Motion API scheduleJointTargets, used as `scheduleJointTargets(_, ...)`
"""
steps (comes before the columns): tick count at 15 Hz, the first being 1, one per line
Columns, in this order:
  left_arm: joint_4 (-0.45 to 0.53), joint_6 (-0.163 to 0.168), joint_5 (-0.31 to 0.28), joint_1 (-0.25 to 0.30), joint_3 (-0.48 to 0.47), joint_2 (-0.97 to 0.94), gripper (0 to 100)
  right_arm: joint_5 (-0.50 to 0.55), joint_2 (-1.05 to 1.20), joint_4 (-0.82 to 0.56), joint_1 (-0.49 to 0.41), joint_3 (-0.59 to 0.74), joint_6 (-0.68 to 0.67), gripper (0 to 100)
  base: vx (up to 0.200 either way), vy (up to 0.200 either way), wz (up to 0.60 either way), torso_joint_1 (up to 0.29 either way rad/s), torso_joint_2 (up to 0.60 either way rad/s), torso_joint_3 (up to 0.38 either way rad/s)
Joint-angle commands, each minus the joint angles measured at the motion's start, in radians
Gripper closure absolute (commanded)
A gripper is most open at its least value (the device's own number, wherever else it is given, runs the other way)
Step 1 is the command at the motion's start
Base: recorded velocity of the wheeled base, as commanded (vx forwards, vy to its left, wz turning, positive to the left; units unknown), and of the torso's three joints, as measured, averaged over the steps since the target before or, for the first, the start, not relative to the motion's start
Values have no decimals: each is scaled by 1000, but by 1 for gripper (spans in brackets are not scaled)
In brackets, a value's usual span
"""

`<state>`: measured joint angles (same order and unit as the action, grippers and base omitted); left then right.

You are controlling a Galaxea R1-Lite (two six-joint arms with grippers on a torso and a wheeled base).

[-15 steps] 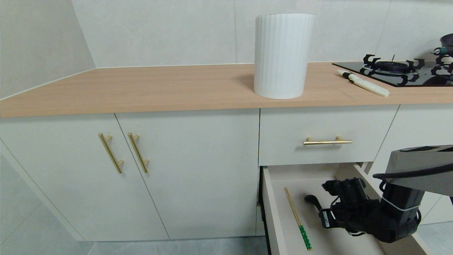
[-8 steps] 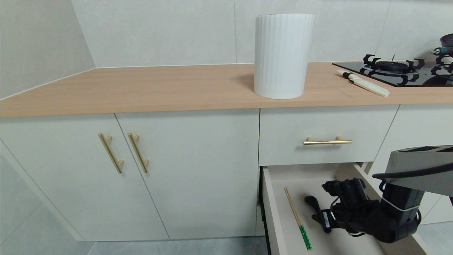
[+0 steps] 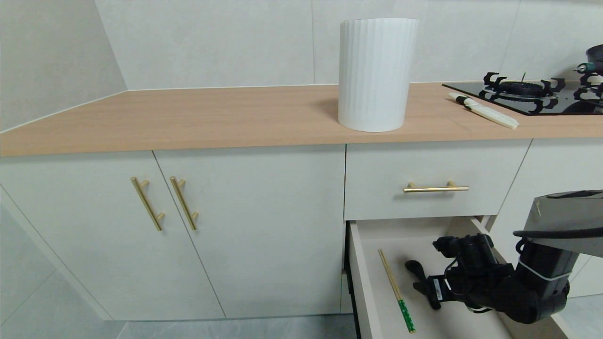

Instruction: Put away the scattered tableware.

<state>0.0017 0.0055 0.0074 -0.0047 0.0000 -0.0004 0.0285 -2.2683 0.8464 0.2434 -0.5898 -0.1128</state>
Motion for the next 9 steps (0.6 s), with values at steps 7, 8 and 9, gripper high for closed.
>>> scheduleJointTargets(7, 0, 1, 0, 0, 0, 0, 0, -1, 533, -208, 27, 185, -27, 0, 0, 0, 0, 0, 0, 0)
scheduleJointTargets(8, 0, -1, 0, 0, 0, 0, 0, 1, 601, -210, 30, 226, -25, 0, 0, 0, 0, 0, 0, 0)
scheduleJointTargets(9, 0, -1, 0, 0, 0, 0, 0, 1, 630, -214, 34, 242, -25, 0, 0, 0, 0, 0, 0, 0)
